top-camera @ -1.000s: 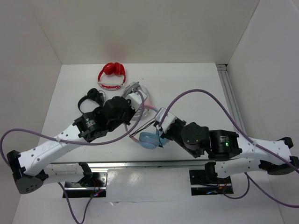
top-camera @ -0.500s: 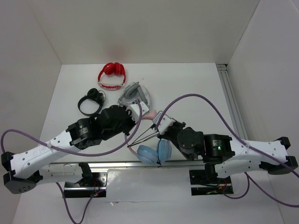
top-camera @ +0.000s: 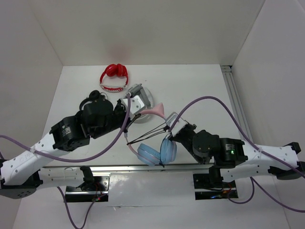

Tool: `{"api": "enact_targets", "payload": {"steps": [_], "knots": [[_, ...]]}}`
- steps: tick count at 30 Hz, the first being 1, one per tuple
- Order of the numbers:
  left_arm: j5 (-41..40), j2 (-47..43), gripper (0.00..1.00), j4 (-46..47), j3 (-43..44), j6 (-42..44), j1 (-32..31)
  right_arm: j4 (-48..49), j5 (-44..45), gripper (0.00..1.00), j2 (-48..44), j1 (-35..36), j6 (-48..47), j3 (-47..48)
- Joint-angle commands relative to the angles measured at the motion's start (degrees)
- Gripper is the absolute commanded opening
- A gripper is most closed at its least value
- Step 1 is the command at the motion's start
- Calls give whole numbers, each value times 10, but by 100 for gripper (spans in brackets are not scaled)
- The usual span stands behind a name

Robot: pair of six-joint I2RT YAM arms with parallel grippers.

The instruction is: Wrap the headphones

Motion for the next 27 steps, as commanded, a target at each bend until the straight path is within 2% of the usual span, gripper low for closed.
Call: {"api": "enact_targets", "payload": {"steps": [1,5,9,10,13,14,19,23,25,27], "knots": [[46,-10,0,-52,38,18,-4,40,73,0,-31,-14,-24,-10],[41,-9,0,-52,43,18,-4,41,73,1,-47,-14,-24,-4],[30,-9,0,-52,43,18,-4,33,75,9,-34,-14,-17,-4],[23,-9,0,-52,43,18,-4,40,80,13,-34,-14,-23,-4],[10,4,0,-52,48,18,-4,48,74,19,-28,-19,-23,-9],[4,4,0,-52,48,12,-4,48,74,25,-28,-19,-23,-9],[-27,18,0,-52,75,-22,-4,13,102,31,-28,-24,5,-9],[-38,43,0,-69,117,-48,-4,0,102,32,-34,-24,22,-9],[-44,52,0,-74,127,-48,-4,-13,112,39,-34,-24,29,-4],[-44,58,0,-79,134,-54,-4,-18,119,40,-34,-24,34,2]]}}
